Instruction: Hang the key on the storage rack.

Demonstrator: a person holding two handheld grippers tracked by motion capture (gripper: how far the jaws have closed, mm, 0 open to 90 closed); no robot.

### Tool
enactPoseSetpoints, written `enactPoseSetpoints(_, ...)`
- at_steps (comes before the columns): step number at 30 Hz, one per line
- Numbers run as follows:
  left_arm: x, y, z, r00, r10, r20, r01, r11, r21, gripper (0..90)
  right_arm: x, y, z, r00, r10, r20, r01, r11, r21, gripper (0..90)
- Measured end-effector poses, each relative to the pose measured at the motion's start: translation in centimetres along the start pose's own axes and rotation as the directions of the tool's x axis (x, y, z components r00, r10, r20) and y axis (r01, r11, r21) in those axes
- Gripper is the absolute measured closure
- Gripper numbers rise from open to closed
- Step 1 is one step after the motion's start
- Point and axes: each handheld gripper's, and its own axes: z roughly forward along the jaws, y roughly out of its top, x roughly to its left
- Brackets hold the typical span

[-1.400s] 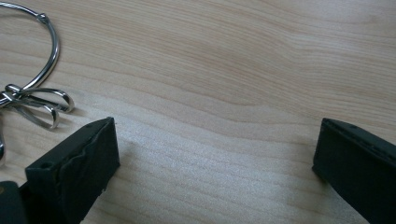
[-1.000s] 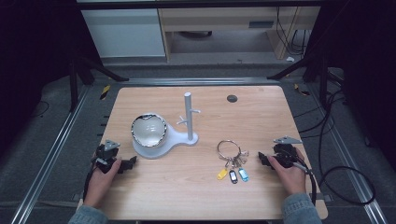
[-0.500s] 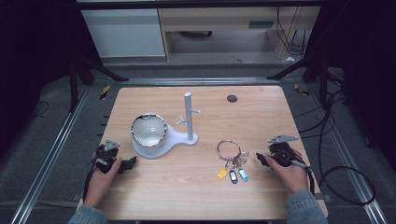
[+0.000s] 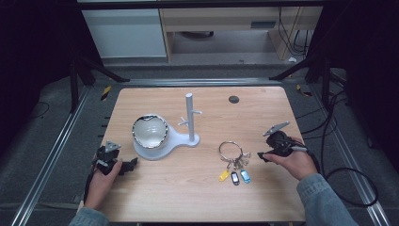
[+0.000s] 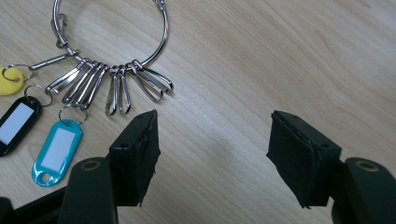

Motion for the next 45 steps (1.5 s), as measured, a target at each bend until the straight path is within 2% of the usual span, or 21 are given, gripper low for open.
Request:
enactPoseSetpoints(1,0.0,0.0,0.0,1.0,0.0,0.0,0.0,1.0,0.0,0.0,-0.1,0.6,-0.3,0.9997,-0.022,-0.007,0.023,1.0,0.019,34.0)
enactPoseSetpoints(3,0.0,0.0,0.0,1.0,0.0,0.0,0.0,1.0,0.0,0.0,-0.2,0.8,-0.4,0.9995,-0.031,-0.009,0.031,0.999,0.026,34.3)
enactPoseSetpoints(6,0.0,0.0,0.0,1.0,0.0,0.0,0.0,1.0,0.0,0.0,-0.3,1.8,-0.8,0.9972,-0.073,-0.018,0.074,0.995,0.061,35.3)
enactPoseSetpoints(9,0.0,0.0,0.0,1.0,0.0,0.0,0.0,1.0,0.0,0.0,-0.3,2.2,-1.0,0.9958,-0.089,-0.022,0.09,0.993,0.076,36.6)
enactPoseSetpoints(14,0.0,0.0,0.0,1.0,0.001,0.0,-0.001,1.0,0.0,0.0,-0.3,3.4,-1.3,0.9884,-0.143,-0.052,0.148,0.983,0.11,41.8)
enactPoseSetpoints(19,0.0,0.0,0.0,1.0,-0.001,0.0,0.001,1.0,0.0,0.0,-0.4,4.4,-1.4,0.9842,-0.165,-0.063,0.173,0.975,0.138,43.2)
enactPoseSetpoints(21,0.0,0.0,0.0,1.0,-0.001,0.0,0.001,1.0,0.0,0.0,-0.3,5.0,-1.2,0.9778,-0.197,-0.072,0.206,0.965,0.162,44.7)
enactPoseSetpoints(23,0.0,0.0,0.0,1.0,-0.001,0.0,0.001,1.0,0.0,0.0,-0.3,5.1,-1.1,0.9761,-0.204,-0.075,0.214,0.962,0.167,46.0)
enactPoseSetpoints(24,0.0,0.0,0.0,1.0,-0.001,0.0,0.001,1.0,0.0,0.0,-0.2,5.5,-0.9,0.9705,-0.225,-0.086,0.237,0.956,0.173,47.6)
enactPoseSetpoints(27,0.0,0.0,0.0,1.0,-0.001,0.0,0.001,1.0,0.0,0.0,-0.1,5.8,-0.8,0.9666,-0.238,-0.094,0.252,0.951,0.179,50.0)
enactPoseSetpoints(28,0.0,0.0,0.0,1.0,-0.001,0.0,0.001,1.0,0.0,0.0,0.1,6.1,-0.5,0.9594,-0.26,-0.108,0.277,0.942,0.188,51.8)
enactPoseSetpoints(29,0.0,0.0,0.0,1.0,-0.001,0.0,0.001,1.0,0.0,0.0,0.1,6.1,-0.5,0.9594,-0.26,-0.108,0.277,0.942,0.188,51.8)
enactPoseSetpoints(32,0.0,0.0,0.0,1.0,-0.001,0.0,0.001,1.0,0.0,0.0,0.5,6.6,-0.1,0.9512,-0.282,-0.126,0.303,0.928,0.214,56.3)
enactPoseSetpoints(33,0.0,0.0,0.0,1.0,-0.001,0.0,0.001,1.0,0.0,0.0,0.5,6.7,0.0,0.9458,-0.297,-0.132,0.32,0.923,0.216,57.5)
enactPoseSetpoints(35,0.0,0.0,0.0,1.0,-0.001,0.0,0.001,1.0,0.0,0.0,0.6,6.8,0.1,0.9442,-0.298,-0.14,0.323,0.92,0.22,58.9)
enactPoseSetpoints(36,0.0,0.0,0.0,1.0,-0.001,0.0,0.001,1.0,0.0,0.0,0.8,7.1,0.4,0.9357,-0.318,-0.153,0.346,0.911,0.223,63.2)
enactPoseSetpoints(39,0.0,0.0,0.0,1.0,-0.001,0.0,0.001,1.0,0.0,0.0,1.0,7.3,0.6,0.9312,-0.324,-0.167,0.356,0.906,0.229,66.6)
enactPoseSetpoints(40,0.0,0.0,0.0,1.0,-0.001,0.0,0.001,1.0,0.0,0.0,1.2,7.4,1.0,0.9249,-0.334,-0.182,0.371,0.898,0.236,69.8)
enactPoseSetpoints(42,0.0,0.0,0.0,1.0,0.0,0.0,0.0,1.0,0.0,0.0,1.4,7.5,1.3,0.9189,-0.342,-0.197,0.384,0.89,0.247,73.4)
enactPoseSetpoints(43,0.0,0.0,0.0,1.0,0.0,0.0,0.0,1.0,0.0,0.0,1.4,7.5,1.3,0.9189,-0.342,-0.197,0.384,0.89,0.247,73.4)
enactPoseSetpoints(45,0.0,0.0,0.0,1.0,0.0,0.0,0.0,1.0,0.0,0.0,1.5,7.5,1.8,0.9133,-0.351,-0.207,0.397,0.88,0.26,75.6)
